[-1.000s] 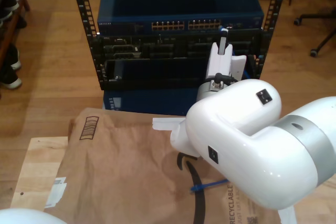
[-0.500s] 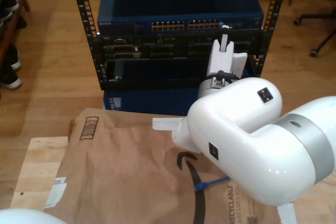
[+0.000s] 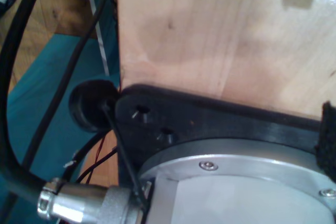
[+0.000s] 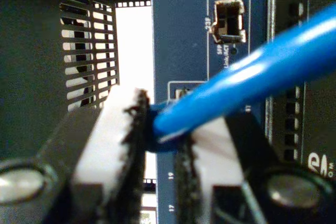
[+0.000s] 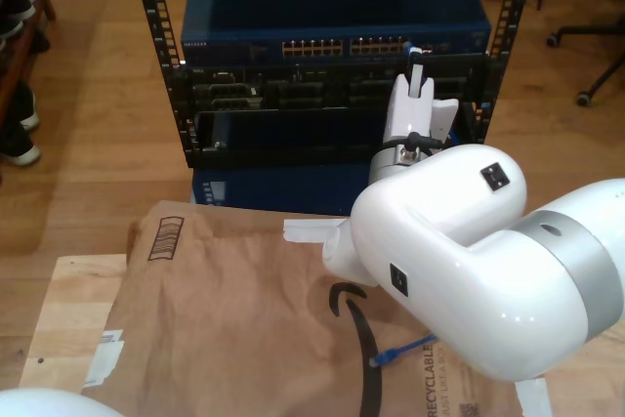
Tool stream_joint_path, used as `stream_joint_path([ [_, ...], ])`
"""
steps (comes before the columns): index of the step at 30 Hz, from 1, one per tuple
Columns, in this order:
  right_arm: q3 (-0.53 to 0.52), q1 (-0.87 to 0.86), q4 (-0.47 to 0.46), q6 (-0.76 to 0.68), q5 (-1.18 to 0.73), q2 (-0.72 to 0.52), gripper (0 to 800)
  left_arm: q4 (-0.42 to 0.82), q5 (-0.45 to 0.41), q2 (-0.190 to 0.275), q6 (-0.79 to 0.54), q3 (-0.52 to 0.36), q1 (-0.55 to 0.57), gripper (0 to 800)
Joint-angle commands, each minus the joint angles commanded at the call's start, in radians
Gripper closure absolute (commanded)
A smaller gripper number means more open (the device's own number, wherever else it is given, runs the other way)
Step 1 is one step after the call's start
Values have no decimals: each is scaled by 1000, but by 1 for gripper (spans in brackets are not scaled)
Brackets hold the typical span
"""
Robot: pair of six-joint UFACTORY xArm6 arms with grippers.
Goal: Grab the cable and plug it in
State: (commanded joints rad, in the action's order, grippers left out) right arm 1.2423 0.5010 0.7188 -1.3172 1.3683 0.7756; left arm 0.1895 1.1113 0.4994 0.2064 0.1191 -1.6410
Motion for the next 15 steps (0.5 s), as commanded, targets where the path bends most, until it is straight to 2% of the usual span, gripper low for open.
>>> stream_joint_path([
  [15, -6, -14, -3, 0, -5, -6, 800, -2, 0, 0, 0, 0, 0, 0],
])
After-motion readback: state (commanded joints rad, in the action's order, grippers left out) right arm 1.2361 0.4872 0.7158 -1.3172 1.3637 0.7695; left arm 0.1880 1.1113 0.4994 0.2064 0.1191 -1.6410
